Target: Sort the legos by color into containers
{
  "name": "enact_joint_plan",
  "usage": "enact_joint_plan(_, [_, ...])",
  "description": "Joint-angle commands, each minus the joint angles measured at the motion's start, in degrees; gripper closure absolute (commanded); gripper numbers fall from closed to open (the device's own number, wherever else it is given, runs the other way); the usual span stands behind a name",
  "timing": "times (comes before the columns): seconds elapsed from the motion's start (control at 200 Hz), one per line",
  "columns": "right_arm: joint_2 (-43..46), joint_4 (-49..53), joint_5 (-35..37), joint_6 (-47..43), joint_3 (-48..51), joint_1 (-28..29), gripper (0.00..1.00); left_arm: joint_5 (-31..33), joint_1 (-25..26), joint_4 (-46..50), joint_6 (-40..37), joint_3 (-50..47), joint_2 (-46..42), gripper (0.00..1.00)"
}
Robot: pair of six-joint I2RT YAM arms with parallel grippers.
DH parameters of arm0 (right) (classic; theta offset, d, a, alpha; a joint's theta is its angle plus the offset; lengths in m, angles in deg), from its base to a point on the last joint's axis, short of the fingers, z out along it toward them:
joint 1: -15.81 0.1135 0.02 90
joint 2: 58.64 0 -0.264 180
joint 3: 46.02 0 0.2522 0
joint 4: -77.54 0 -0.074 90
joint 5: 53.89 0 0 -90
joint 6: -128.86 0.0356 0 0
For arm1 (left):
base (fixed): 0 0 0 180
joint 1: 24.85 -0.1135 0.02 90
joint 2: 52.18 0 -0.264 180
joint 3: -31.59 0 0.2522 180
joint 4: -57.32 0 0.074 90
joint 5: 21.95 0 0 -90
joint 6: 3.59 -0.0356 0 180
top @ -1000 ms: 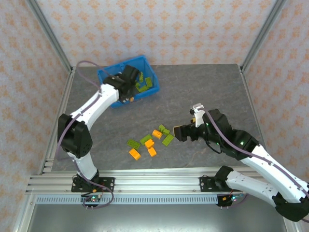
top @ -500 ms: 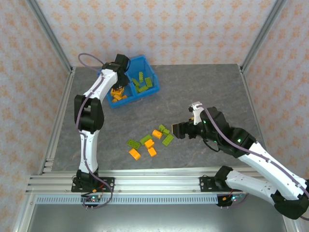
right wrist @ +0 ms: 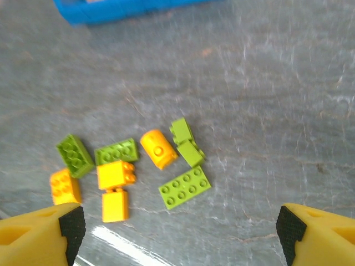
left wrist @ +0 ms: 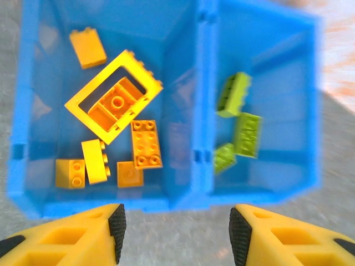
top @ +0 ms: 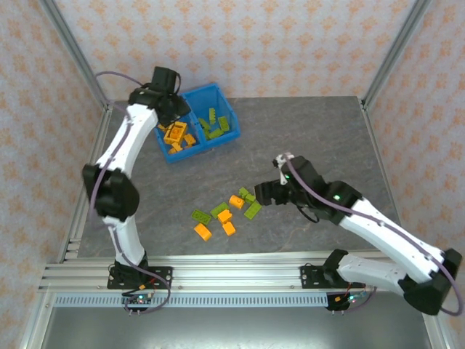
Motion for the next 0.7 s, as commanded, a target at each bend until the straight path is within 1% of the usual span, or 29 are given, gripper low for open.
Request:
enact_joint_plan(0.0, [-6.1,1.2,0.2,-2.1,-1.5,0.0,0.09,-4.9,0.9,-3.2,-7.8,-6.8,-12.8,0.43])
enact_joint_plan(0.055, [-10.1,-1.1,0.4,-2.7,-1.3,0.0,0.09,-9.0,1.2,-5.5,-13.9,-12.3,-18.6,0.41])
enact_joint_plan(0.1, [-13.5,-2.7,0.1,-3.1,-2.1,-0.1,0.09,-13.6,1.5,-7.1,-18.9,-17.1,-23.2,0.39])
enact_joint_plan(0.14, [-16.7,-3.7,-0.7,-3.8,-3.3,-0.1,0.1,-16.2,1.8,-7.7,-22.5,-21.0,-27.0,0.38])
enact_joint_plan(0.23, [-24.7,-3.8,-2.5,-4.8,-7.4,-0.1,0.16,-21.8,2.1,-7.1,-31.5,-29.5,-34.5,0.37])
enact_joint_plan(0.27, [-28.2,-3.6,-3.1,-5.1,-9.3,-0.1,0.2,-26.0,2.1,-5.7,-36.9,-32.6,-37.5,0.32])
enact_joint_plan(0.32, [-32.1,-3.0,-3.6,-5.5,-11.7,-0.2,0.25,-31.4,2.4,-3.4,-44.7,-36.3,-41.2,0.23])
enact_joint_plan(0.415, [-38.0,-2.3,-3.2,-6.3,-15.2,-0.3,0.31,-37.7,3.8,-0.2,-56.0,-42.0,-47.7,0.07])
enact_joint_plan(0.5, [-41.8,-3.1,-2.4,-6.9,-16.7,-0.8,0.34,-39.4,6.0,1.6,-63.0,-45.5,-52.7,0.01])
enact_joint_plan(0.601, [-46.4,-3.1,-2.3,-7.1,-19.0,-2.1,0.38,-41.0,8.1,3.4,-70.4,-48.2,-56.6,0.0])
enact_joint_plan(0.696, [-48.8,-3.2,-3.0,-7.1,-19.6,-2.9,0.44,-42.2,9.1,2.1,-71.3,-49.6,-58.8,0.0])
